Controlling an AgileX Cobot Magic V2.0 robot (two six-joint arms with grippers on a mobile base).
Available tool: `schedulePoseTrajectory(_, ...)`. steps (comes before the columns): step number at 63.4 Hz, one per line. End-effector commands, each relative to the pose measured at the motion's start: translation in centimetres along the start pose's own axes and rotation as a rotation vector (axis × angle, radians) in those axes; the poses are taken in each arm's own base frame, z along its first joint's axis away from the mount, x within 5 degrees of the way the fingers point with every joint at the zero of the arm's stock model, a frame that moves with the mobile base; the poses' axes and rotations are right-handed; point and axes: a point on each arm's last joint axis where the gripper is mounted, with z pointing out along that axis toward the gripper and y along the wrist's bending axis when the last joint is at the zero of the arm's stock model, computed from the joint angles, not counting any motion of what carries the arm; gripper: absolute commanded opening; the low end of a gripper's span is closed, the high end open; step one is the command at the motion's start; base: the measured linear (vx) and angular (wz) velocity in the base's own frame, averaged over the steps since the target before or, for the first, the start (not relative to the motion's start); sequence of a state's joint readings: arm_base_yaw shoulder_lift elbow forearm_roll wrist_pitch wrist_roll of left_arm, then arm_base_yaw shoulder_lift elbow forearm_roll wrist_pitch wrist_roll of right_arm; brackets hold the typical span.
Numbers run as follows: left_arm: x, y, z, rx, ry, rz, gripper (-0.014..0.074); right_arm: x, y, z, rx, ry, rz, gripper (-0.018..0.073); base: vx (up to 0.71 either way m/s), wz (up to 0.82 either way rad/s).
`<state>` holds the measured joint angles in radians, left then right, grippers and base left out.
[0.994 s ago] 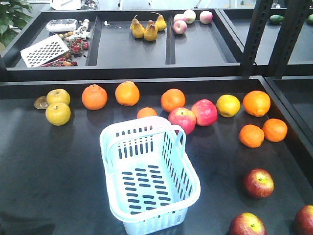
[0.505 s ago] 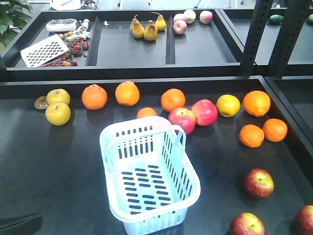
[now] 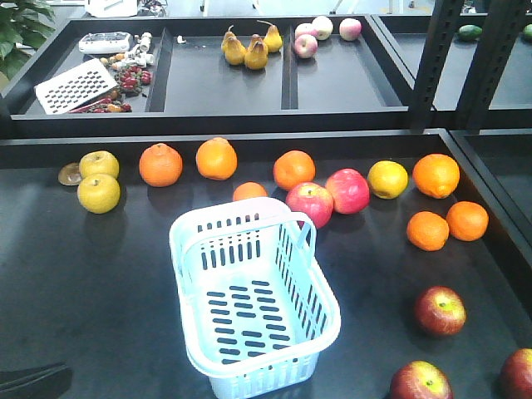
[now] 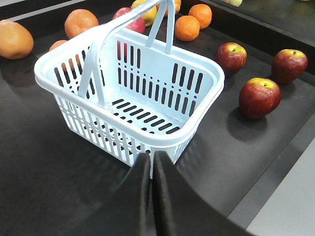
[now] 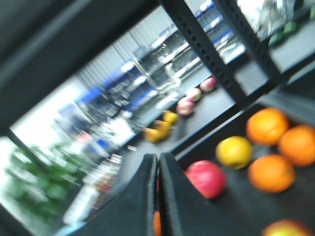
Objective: Pick three apples into basket with both arms
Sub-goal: 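Reach the right gripper down toward a red apple near the robot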
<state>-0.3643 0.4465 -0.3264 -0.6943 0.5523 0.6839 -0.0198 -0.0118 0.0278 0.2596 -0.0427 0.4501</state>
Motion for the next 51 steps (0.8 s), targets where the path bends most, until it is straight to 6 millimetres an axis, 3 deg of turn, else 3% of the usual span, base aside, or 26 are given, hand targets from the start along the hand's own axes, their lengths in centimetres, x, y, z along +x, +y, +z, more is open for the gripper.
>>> schedulePoseTrajectory(1,-1.2,0.1,-0.3,-0.017,-0.069,-0.03,-0.0008,-0.4,-0.1,-0.1,-0.024,-0.079,0.134,-0.0004,0.0,0.0)
schedulePoseTrajectory(15,-1.2,0.1,-0.3,-0.016,-0.068,-0.03,-0.0008,-1.5,1.1,-0.2,-0.042,-0.074,0.143,-0.0004,0.0,0.0)
schedulePoseTrajectory(28,-1.2,0.1,-0.3,-0.016,-0.068,-0.032,-0.0008,-5.6,5.6,-0.9,-0.04,0.063,-0.22,-0.0004,0.0,0.0)
schedulePoseTrajectory(39,-1.2,0.1,-0.3,-0.016,-0.069,-0.033,-0.0008,-8.8,8.9,-0.2,-0.02,0.222,-0.52,-0.0004,0.0,0.0)
schedulePoseTrajectory(51,-1.2,0.1,-0.3,-0.016,-0.069,-0.033,-0.0008,-10.2,10.2,1.2,-0.034,0.21,-0.564,-0.0004,0.0,0.0)
